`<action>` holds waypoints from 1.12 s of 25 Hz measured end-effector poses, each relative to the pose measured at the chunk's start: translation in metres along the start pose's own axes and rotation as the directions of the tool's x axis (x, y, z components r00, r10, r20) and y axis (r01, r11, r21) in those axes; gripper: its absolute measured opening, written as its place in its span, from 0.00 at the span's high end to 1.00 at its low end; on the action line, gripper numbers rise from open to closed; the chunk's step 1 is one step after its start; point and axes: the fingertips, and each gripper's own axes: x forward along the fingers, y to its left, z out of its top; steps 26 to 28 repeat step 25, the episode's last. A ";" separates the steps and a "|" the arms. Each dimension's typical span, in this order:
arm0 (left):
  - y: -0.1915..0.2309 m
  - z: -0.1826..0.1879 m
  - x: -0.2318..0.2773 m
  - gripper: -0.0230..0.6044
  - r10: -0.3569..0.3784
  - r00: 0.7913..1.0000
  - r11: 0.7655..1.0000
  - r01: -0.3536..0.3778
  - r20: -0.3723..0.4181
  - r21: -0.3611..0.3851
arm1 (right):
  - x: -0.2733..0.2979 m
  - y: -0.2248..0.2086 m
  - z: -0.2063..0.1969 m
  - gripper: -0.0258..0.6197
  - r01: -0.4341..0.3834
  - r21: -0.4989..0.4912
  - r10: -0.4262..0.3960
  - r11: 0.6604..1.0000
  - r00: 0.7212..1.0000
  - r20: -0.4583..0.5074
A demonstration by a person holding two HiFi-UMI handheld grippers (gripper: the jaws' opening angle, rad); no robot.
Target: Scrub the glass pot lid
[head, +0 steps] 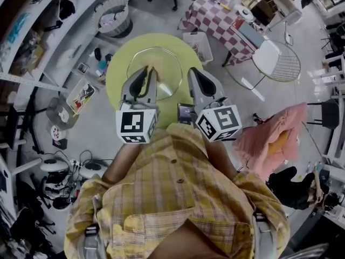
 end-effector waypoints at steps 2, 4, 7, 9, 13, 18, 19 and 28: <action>-0.006 0.004 -0.003 0.89 -0.007 1.000 1.000 0.007 0.012 -0.001 | -0.004 0.000 0.005 0.96 0.003 -0.008 -0.003 1.000 1.000 0.012; -0.011 0.005 -0.004 0.89 -0.011 1.000 1.000 0.011 0.020 0.000 | -0.007 -0.001 0.007 0.96 0.003 -0.010 -0.002 1.000 1.000 0.023; -0.014 0.005 -0.007 0.89 -0.008 1.000 1.000 0.008 0.024 -0.003 | -0.011 0.000 0.007 0.96 -0.001 -0.010 0.001 1.000 0.999 0.032; -0.015 0.004 -0.010 0.89 -0.003 1.000 1.000 0.003 0.025 -0.009 | -0.015 0.002 0.005 0.96 -0.004 -0.009 0.005 1.000 0.999 0.031; -0.019 -0.001 -0.016 0.89 0.010 1.000 1.000 -0.010 0.029 -0.017 | -0.021 0.002 -0.003 0.96 -0.016 -0.013 0.016 1.000 1.000 0.025; -0.027 -0.001 -0.015 0.89 0.027 0.999 0.999 -0.027 0.036 -0.020 | -0.024 -0.004 -0.005 0.96 -0.037 -0.018 0.037 0.999 0.999 0.023; -0.030 -0.001 -0.014 0.89 0.031 0.999 0.999 -0.030 0.036 -0.019 | -0.026 -0.006 -0.006 0.96 -0.041 -0.020 0.041 0.999 0.999 0.021; -0.041 0.003 -0.010 0.89 0.053 0.997 0.999 -0.053 0.049 -0.009 | -0.032 -0.016 -0.006 0.96 -0.054 -0.033 0.055 0.998 0.998 0.014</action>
